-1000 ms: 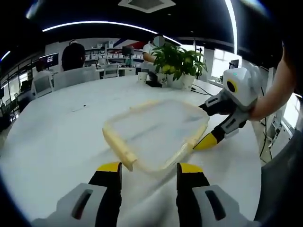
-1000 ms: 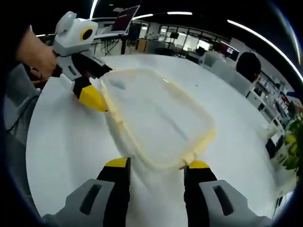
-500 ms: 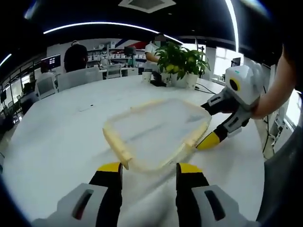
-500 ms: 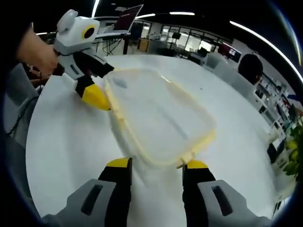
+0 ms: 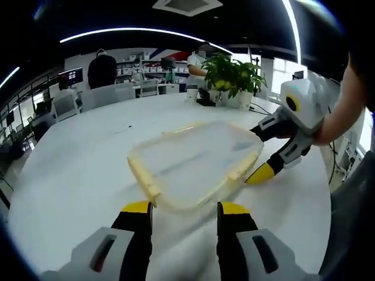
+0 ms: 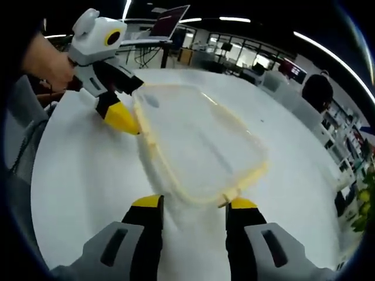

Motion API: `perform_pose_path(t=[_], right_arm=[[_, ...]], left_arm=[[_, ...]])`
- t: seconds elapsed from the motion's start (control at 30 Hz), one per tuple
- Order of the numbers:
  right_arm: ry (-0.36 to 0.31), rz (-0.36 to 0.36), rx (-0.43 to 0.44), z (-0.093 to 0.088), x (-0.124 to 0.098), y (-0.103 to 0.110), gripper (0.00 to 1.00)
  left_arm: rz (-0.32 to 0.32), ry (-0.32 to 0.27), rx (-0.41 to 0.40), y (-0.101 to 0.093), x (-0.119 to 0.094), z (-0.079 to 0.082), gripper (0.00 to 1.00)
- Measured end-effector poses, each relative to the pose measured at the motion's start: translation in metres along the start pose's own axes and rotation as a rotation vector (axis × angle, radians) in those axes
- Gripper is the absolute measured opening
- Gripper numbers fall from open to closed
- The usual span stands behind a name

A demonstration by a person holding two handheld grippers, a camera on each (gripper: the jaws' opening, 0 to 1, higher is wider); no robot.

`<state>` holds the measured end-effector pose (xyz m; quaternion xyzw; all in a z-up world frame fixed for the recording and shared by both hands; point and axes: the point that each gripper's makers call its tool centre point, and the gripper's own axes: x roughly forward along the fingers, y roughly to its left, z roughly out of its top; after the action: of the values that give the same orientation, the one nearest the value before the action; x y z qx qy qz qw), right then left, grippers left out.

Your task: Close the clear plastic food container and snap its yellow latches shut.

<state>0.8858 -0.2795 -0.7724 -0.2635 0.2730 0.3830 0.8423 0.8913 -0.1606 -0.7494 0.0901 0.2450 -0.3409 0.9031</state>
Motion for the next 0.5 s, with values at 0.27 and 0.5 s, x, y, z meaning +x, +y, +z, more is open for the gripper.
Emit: perform_pose_path(t=[0.27,0.5], right_arm=[[-0.004,0.006,-0.003,0.009,0.006,0.003,0.38],[-0.010,0.014,0.000,0.015,0.010,0.008,0.39]], left_arm=[[0.021,-0.004,-0.009,0.009,-0.007,-0.003,0.38],[0.036,-0.003,-0.013,0.016,-0.011,-0.005,0.38]])
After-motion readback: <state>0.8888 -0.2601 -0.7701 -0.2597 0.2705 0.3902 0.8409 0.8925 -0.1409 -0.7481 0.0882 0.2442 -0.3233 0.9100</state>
